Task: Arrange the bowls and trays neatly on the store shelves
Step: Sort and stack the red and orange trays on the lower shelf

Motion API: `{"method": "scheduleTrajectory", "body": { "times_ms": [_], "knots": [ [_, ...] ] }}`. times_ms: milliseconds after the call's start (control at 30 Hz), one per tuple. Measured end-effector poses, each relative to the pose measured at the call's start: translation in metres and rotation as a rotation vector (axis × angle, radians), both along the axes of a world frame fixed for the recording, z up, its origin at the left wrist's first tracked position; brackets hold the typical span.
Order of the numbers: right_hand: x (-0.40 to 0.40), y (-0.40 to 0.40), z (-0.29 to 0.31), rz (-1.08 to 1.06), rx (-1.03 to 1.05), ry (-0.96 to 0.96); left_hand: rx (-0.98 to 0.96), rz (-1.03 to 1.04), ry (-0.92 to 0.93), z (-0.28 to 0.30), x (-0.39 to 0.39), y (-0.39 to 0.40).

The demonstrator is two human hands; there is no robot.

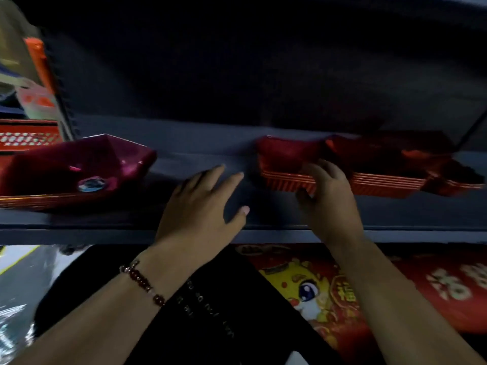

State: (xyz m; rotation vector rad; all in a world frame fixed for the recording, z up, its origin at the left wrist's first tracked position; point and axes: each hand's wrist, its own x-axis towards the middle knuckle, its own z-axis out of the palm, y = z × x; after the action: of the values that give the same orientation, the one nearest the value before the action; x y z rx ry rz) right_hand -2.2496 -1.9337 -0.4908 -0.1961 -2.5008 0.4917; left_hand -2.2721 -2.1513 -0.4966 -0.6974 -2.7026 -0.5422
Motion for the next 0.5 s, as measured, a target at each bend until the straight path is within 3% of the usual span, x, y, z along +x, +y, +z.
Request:
{"method": "scheduleTrajectory", "body": {
  "times_ms": [233, 367, 500],
  "knots": [
    [-0.037, 0.046, -0.003, 0.016, -0.088, -0.059, 0.086, 0.005, 0.019, -0.026, -0.018, 0.055],
    [-0.048, 0.048, -0.005, 0.018, 0.031, 0.136, 0.133, -0.007, -0.001, -0.034, -0.026, 0.071],
    [-0.049, 0.046, -0.001, 0.022, -0.008, 0.116, 0.162, -0.024, -0.004, -0.037, -0.031, 0.076]
  ]
}}
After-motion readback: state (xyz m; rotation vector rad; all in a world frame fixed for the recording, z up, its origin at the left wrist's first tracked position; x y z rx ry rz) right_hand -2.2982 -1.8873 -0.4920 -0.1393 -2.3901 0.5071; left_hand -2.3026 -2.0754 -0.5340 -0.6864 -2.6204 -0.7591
